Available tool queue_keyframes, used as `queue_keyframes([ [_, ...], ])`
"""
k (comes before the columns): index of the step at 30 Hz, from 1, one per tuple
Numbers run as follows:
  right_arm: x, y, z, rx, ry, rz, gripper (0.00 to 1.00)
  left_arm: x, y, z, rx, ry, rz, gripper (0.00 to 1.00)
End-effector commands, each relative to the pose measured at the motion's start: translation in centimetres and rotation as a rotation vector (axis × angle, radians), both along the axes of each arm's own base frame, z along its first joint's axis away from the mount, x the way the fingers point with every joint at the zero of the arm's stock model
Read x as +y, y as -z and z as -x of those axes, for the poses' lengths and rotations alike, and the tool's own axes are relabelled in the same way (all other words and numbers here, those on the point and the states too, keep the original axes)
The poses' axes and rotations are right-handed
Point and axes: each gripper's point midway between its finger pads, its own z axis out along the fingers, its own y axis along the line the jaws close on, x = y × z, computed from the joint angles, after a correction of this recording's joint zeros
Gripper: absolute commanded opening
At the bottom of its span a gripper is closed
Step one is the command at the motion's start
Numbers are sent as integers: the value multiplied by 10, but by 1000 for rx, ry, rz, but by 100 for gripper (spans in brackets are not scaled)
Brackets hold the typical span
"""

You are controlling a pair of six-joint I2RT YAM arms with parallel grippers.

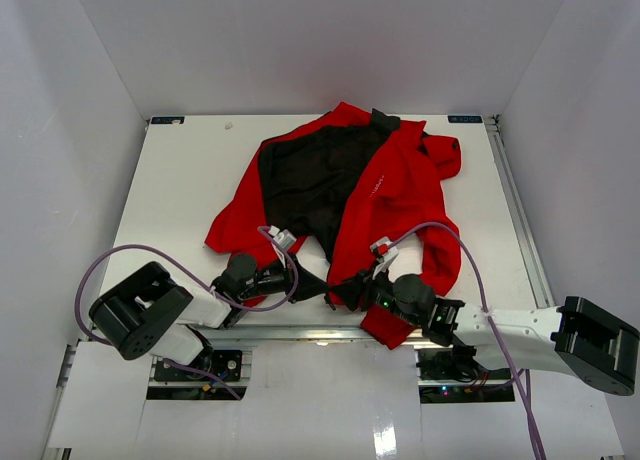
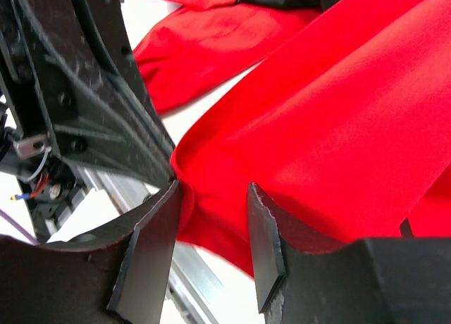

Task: Zip up the jacket

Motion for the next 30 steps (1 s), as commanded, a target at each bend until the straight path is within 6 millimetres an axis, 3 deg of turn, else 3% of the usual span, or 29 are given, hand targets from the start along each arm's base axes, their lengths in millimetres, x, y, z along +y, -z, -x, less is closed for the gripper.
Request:
queue_keyframes([
  [1,-2,6,14,-17,-74,8,49,-2,-32,-4,-155,1,84,0],
  [18,14,-3,17,-76,-149,-13,50,-1,-49,14,-268,92,176,1],
  [24,18,-10,15,-101,-154,-23,43,-2,-56,28,-282,167,219,6],
  [30,23,-14,20,-122,-198,-47,21,-2,-57,32,-284,198,235,8],
])
